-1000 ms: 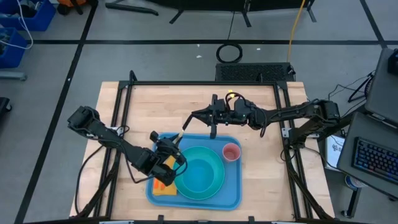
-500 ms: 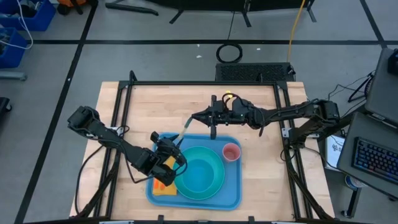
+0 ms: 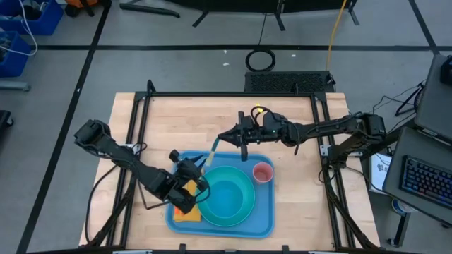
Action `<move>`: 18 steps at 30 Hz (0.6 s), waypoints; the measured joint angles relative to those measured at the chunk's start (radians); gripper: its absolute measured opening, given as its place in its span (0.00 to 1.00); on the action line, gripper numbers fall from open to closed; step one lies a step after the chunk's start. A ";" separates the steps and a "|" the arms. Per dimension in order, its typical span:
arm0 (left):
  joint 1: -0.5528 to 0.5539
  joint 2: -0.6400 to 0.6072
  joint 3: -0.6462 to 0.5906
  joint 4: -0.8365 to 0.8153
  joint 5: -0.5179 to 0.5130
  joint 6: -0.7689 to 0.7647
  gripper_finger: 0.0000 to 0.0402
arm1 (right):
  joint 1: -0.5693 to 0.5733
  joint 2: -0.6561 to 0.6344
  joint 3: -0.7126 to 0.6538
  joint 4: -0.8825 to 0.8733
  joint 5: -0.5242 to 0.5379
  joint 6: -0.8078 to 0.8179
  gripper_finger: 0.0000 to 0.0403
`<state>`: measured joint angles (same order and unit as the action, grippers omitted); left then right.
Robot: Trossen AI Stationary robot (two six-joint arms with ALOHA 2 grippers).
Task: Set up tray
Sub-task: Put the yellow knife on the yellow napkin to the right of the orange spoon
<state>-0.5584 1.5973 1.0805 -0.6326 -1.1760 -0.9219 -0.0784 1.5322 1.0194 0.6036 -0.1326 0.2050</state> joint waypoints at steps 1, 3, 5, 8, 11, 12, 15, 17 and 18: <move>-0.010 -0.009 0.000 -0.003 -0.015 0.013 0.20 | 0.000 0.000 0.000 -0.005 0.000 0.005 0.00; -0.035 -0.035 0.000 -0.024 -0.045 0.036 0.16 | 0.001 0.000 0.000 -0.010 -0.004 0.020 0.00; -0.058 -0.063 0.000 -0.036 -0.078 0.063 0.13 | 0.004 0.000 0.000 -0.018 -0.006 0.029 0.00; -0.090 -0.107 0.000 -0.071 -0.090 0.080 0.09 | 0.008 0.000 0.000 -0.012 -0.029 0.065 0.00; -0.110 -0.141 0.000 -0.111 -0.089 0.092 0.06 | 0.021 0.012 0.000 0.001 -0.030 0.081 0.00; -0.117 -0.151 0.000 -0.125 -0.088 0.091 0.05 | 0.026 0.020 0.000 0.005 -0.031 0.091 0.00; -0.125 -0.172 0.000 -0.152 -0.087 0.090 0.01 | 0.040 0.059 0.000 0.057 -0.050 0.132 0.00; -0.131 -0.179 0.000 -0.166 -0.082 0.097 0.01 | 0.048 0.087 0.002 0.093 -0.056 0.160 0.00; -0.132 -0.185 0.000 -0.167 -0.083 0.110 0.01 | 0.049 0.102 0.008 0.094 -0.056 0.168 0.00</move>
<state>-0.6902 1.4127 1.0805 -0.8001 -1.2586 -0.8119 -0.0291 1.6342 1.0274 0.6971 -0.1888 0.3733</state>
